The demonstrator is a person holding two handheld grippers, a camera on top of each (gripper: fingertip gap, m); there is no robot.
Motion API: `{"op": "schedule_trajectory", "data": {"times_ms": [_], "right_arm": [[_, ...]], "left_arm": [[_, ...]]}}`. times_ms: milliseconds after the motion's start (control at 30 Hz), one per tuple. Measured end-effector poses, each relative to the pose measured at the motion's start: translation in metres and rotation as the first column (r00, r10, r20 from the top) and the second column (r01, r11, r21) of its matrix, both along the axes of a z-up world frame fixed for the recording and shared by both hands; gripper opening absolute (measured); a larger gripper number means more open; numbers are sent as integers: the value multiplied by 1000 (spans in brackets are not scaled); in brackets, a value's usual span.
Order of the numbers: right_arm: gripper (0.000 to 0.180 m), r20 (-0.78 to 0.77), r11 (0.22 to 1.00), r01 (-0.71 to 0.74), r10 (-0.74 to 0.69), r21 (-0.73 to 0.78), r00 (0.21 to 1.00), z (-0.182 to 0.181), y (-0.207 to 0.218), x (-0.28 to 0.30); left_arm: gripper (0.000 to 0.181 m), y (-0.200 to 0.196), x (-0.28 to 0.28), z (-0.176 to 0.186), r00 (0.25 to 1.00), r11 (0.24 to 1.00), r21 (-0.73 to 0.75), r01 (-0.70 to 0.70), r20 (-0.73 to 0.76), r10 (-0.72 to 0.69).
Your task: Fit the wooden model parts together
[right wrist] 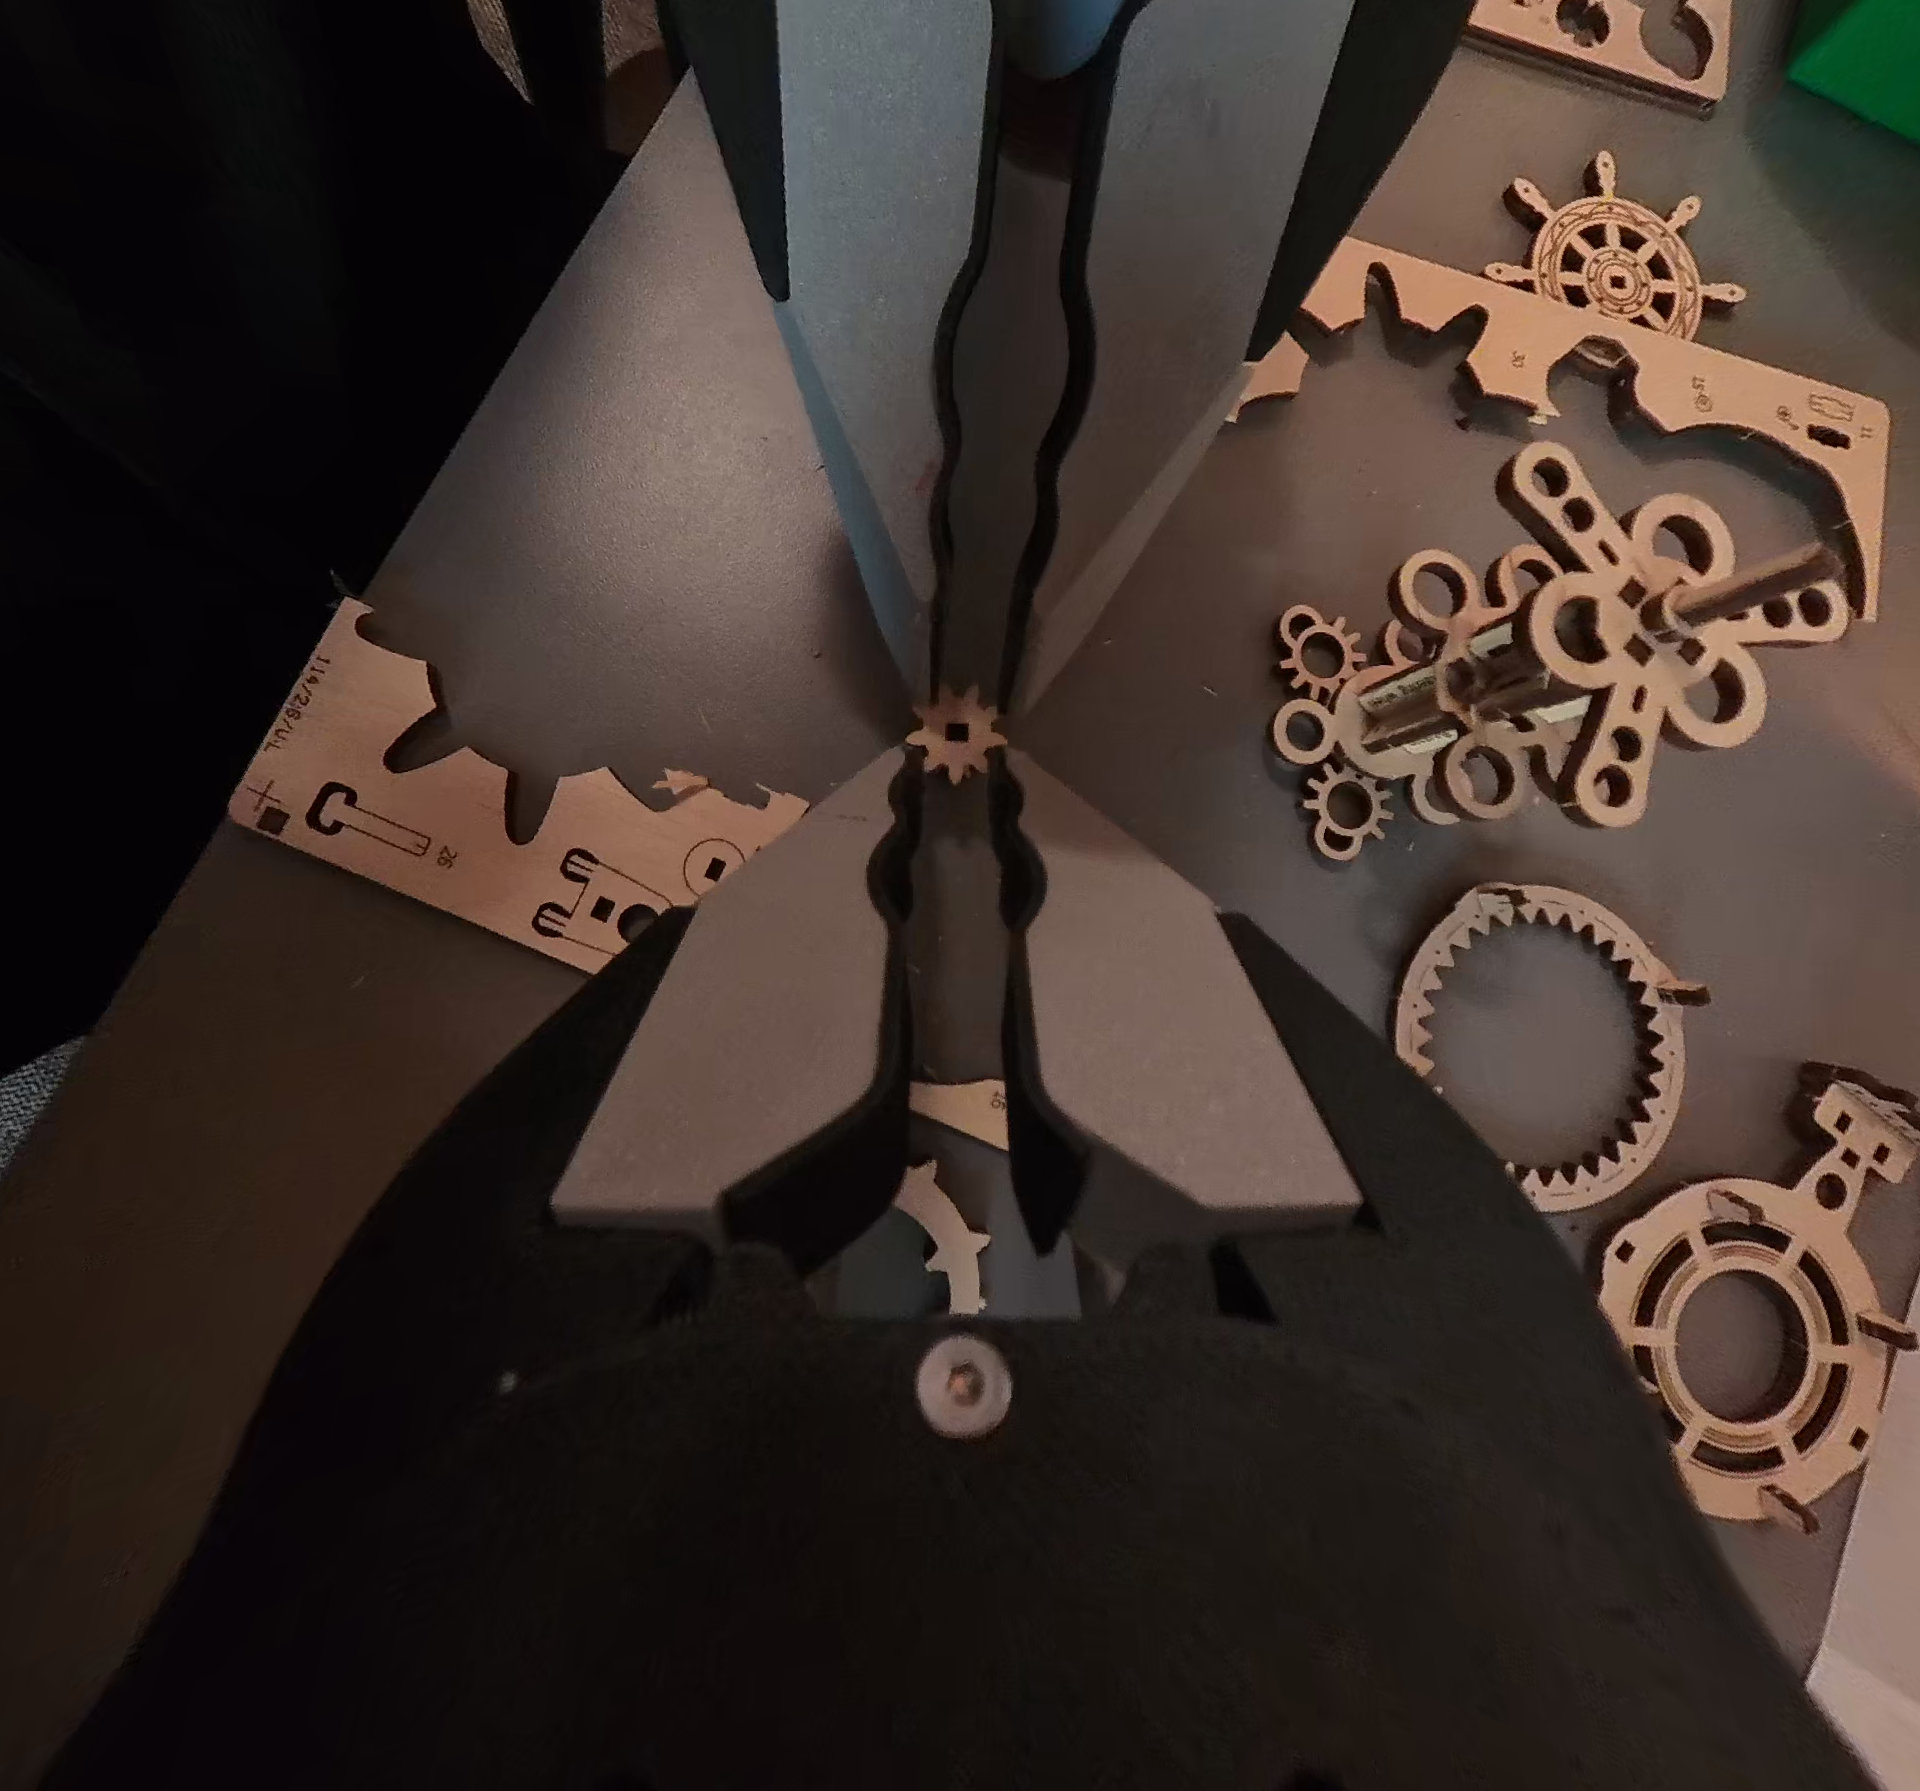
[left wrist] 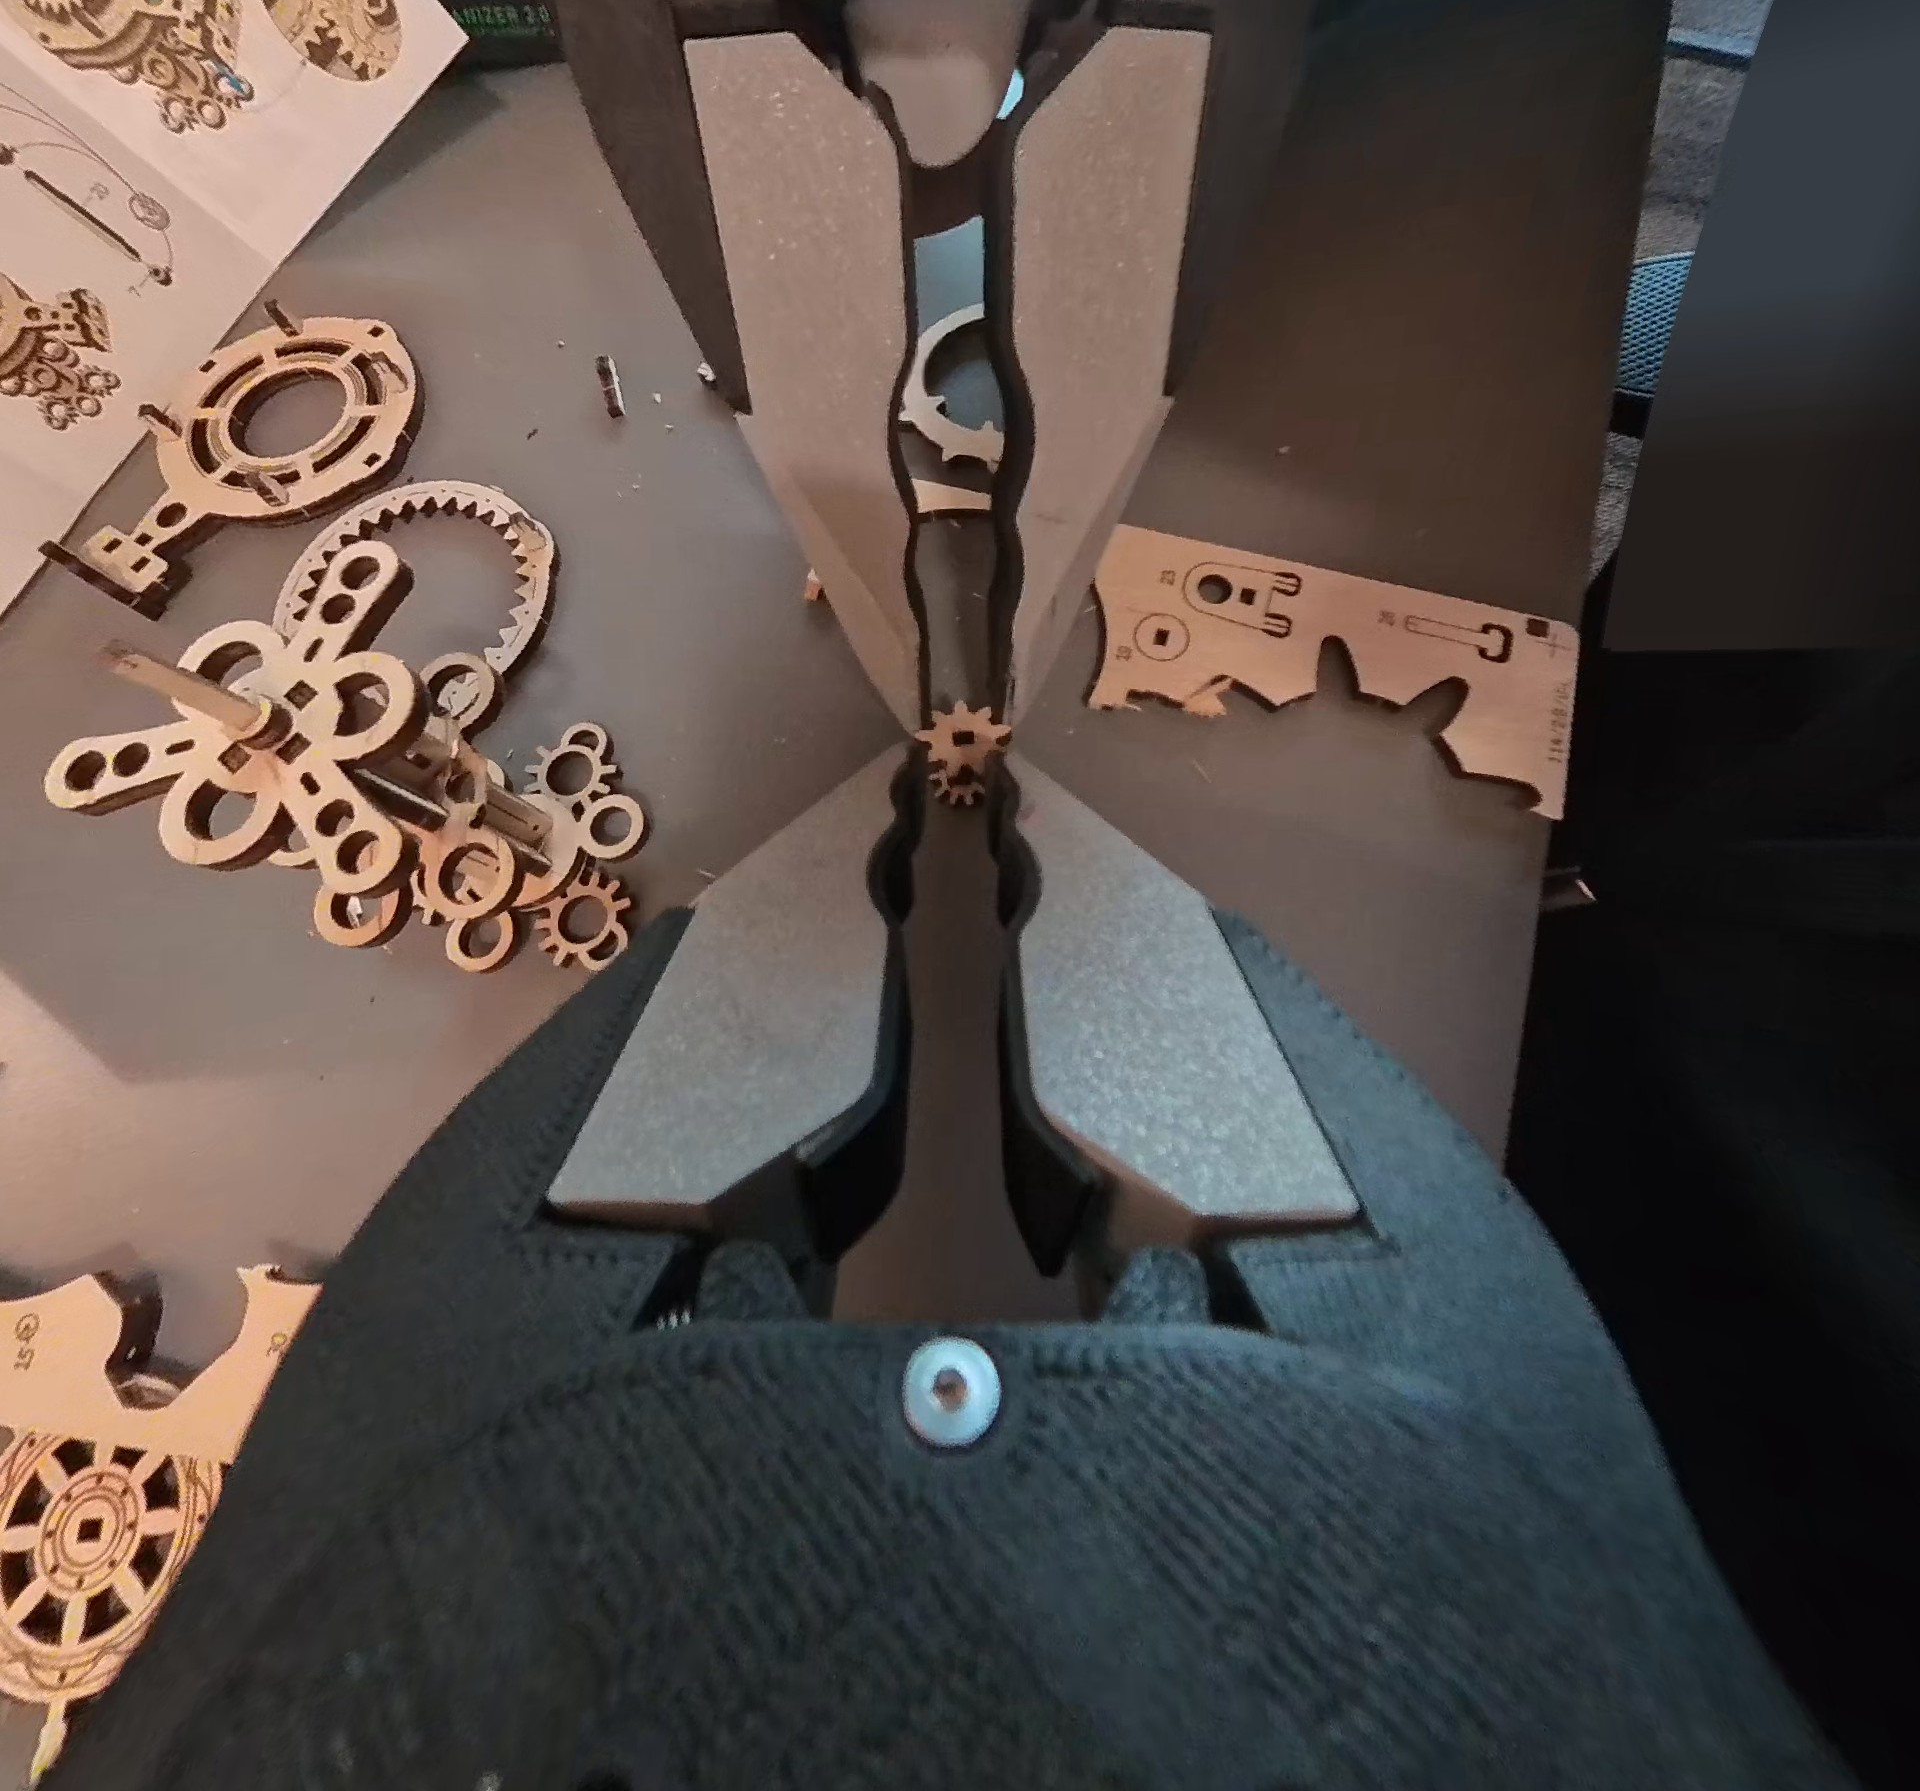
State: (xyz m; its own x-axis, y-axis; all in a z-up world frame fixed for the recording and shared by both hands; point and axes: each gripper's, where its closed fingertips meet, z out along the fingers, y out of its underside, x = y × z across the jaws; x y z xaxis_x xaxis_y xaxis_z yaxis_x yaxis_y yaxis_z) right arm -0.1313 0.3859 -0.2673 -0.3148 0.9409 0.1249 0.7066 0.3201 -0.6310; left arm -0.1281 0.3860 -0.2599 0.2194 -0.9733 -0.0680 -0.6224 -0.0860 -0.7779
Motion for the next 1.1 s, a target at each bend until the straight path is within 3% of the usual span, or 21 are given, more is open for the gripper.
{"op": "schedule_trajectory", "data": {"times_ms": [33,367,1100], "right_arm": [[9,3,1000,1,-1,1,1000,0,0,0],[10,42,1000,8,-9,20,999,1,-1,0],[9,52,1000,10,-10,3,999,-1,0,1]], "left_arm": [[9,0,0,0,1000,1000,3,1,-1,-1],[8,0,-1,-3,999,998,-70,1,41,2],[9,0,-1,-4,1000,998,-67,-10,-9,10]]}}
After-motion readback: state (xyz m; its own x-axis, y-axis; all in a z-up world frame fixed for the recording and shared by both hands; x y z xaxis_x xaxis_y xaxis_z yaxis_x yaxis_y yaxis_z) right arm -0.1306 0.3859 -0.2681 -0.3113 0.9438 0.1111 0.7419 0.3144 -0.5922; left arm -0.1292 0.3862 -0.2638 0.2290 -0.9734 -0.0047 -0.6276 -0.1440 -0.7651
